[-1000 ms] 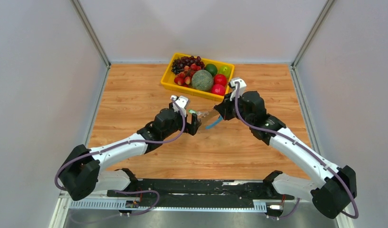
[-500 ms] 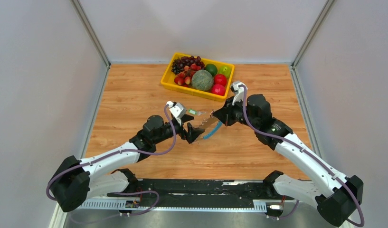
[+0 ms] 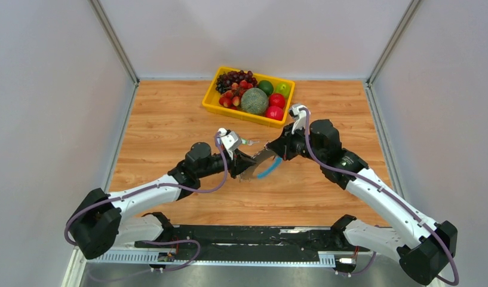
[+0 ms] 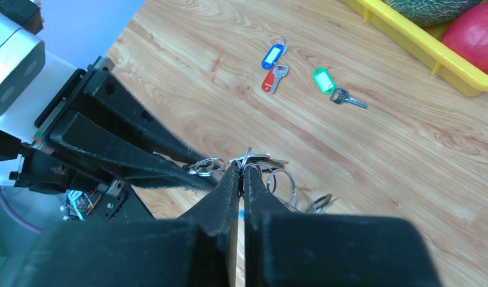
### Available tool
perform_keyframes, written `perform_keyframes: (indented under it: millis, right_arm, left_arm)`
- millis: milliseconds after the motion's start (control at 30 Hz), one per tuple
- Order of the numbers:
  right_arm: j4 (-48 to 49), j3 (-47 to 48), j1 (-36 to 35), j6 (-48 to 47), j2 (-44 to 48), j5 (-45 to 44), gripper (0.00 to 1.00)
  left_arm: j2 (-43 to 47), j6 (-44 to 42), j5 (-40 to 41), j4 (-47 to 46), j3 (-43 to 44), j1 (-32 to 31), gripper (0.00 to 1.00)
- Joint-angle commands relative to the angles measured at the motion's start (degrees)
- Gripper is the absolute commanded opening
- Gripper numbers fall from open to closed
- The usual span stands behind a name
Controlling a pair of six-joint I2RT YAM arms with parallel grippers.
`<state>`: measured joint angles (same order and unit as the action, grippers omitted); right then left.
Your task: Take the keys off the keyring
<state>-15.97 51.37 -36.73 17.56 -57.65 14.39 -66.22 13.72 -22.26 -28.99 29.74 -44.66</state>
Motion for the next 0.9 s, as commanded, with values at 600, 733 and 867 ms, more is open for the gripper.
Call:
perform_keyframes:
  millis: [600,733,867]
  right_arm:
    - [-0.7,-8.4,-0.3,-3.7,16.2,1.2,0.81]
    - [-0.3,-9.7,-0.3,-2.5,17.7,5.0,0.80]
    - [0.7,-10.0,-0.2,-0.6,17.5,7.1,0.79]
  left_arm:
    - [-0.1,11.4,14.7,4.8,5.7,1.1,0.00]
    - [1.7,19.7,17.1,8.1,7.9,1.4,0.00]
    - [3.2,28.6,19.5,10.2,10.1,1.5,0.00]
